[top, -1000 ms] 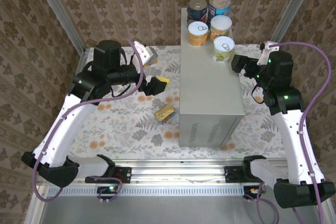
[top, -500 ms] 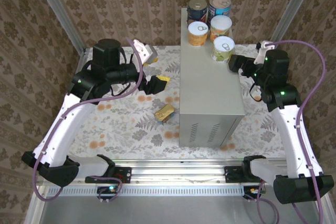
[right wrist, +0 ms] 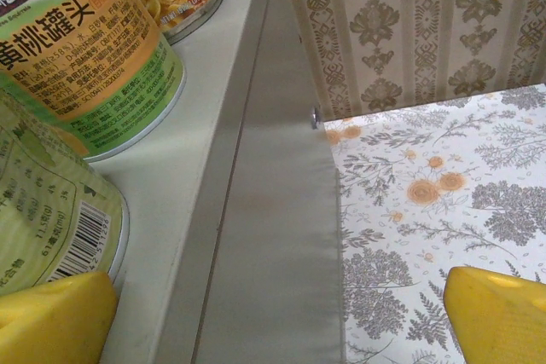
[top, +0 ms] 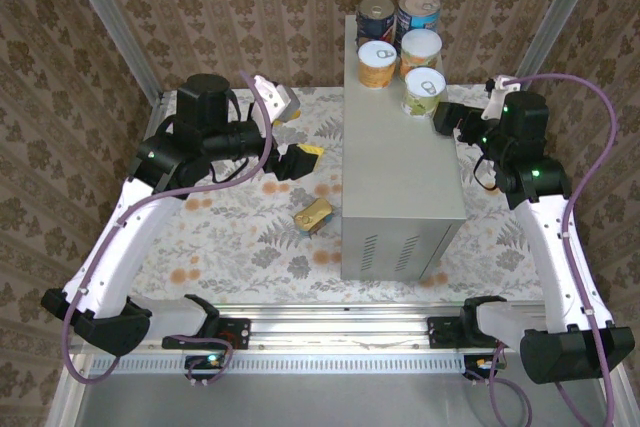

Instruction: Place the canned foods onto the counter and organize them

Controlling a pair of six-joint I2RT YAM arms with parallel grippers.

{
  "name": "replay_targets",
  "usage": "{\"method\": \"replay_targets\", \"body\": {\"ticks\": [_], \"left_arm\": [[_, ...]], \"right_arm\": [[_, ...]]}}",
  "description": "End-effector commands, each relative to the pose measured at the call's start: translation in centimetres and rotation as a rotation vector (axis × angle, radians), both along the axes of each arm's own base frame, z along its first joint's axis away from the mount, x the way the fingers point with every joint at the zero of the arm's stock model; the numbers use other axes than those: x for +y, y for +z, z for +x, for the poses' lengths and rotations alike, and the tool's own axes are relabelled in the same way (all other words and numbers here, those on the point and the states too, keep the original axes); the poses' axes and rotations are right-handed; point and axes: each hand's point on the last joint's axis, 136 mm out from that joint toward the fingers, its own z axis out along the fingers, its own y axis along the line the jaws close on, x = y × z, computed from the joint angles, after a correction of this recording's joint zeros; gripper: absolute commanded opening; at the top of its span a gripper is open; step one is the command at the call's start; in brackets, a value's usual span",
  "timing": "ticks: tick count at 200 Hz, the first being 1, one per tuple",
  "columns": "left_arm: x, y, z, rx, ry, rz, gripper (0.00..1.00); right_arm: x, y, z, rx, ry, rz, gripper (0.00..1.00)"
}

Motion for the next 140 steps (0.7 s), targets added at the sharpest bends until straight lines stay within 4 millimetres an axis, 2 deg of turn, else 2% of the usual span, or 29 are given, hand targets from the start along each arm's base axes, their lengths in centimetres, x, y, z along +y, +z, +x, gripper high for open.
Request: {"method": "replay_targets", "body": {"ticks": [1,24,63,101,140], "left_arm": [[0.4,1.4,-0.7,-0.018,-0.009,-0.031,1.0],[0.5,1.4,-0.9,-0.017,-0.008,-0.03,1.0],[0.6,1.3,-0.9,-0.018,-0.005,-0.03,1.0],[0.5,1.0,-0.9,-0.012,-0.011,-0.034,1.0],[0.3,1.0,-1.0,-0.009,-0.018,-0.039,1.0]], "right_arm": [[0.1,0.4,0.6,-0.01,0.008,0.001,1.0],[-0.1,0.5,0.2,-0.011,-0.002,-0.007,1.0],[-0.6,1.7,-1.8,-0.047,-0.005,-0.068,1.0],[0.9,2.7,-4.5,-0.129,0.083,-0.175,1.0],[2.7,3.3,-6.1,-0.155,0.143,-0.237,0.98]]}}
